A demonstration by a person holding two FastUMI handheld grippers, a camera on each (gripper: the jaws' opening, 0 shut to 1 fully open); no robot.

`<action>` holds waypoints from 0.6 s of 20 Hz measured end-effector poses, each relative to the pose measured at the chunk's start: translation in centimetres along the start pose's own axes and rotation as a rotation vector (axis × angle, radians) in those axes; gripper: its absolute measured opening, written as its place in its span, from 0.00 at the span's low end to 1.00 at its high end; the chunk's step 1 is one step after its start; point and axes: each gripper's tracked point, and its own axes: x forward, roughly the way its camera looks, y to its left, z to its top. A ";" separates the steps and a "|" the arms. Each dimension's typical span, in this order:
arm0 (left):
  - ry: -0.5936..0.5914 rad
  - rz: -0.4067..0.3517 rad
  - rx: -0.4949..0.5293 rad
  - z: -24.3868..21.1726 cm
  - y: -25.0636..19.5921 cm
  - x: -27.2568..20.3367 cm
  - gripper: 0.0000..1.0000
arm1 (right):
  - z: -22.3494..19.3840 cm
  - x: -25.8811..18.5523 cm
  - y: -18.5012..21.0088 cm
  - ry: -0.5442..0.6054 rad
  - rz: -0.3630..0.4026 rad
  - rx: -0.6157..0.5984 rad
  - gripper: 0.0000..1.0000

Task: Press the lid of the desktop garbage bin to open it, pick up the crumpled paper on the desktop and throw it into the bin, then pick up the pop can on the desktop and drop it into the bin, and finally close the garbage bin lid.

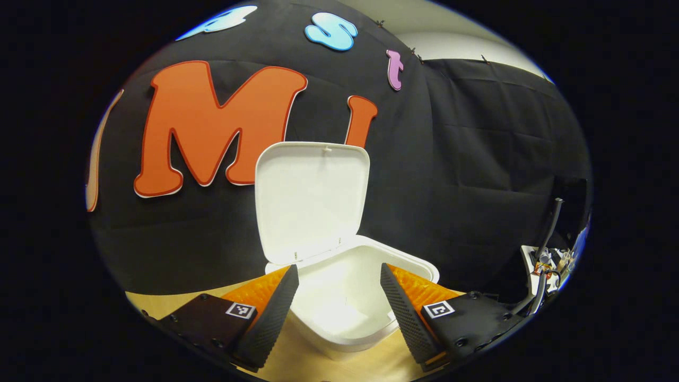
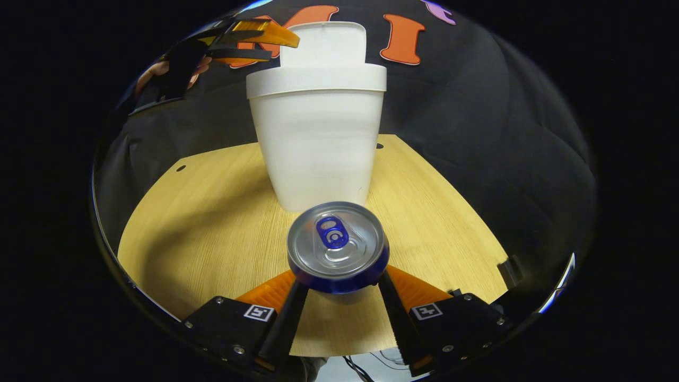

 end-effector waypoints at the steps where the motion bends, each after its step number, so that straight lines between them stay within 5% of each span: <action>1: -0.002 0.009 0.006 -0.3 0.3 -0.6 0.99 | 0.2 -0.1 -0.2 -0.005 -0.004 -0.005 0.79; 12: -0.003 0.141 0.113 -4.5 5.5 -9.5 0.99 | 5.5 -2.9 -1.1 -0.050 -0.032 -0.071 0.79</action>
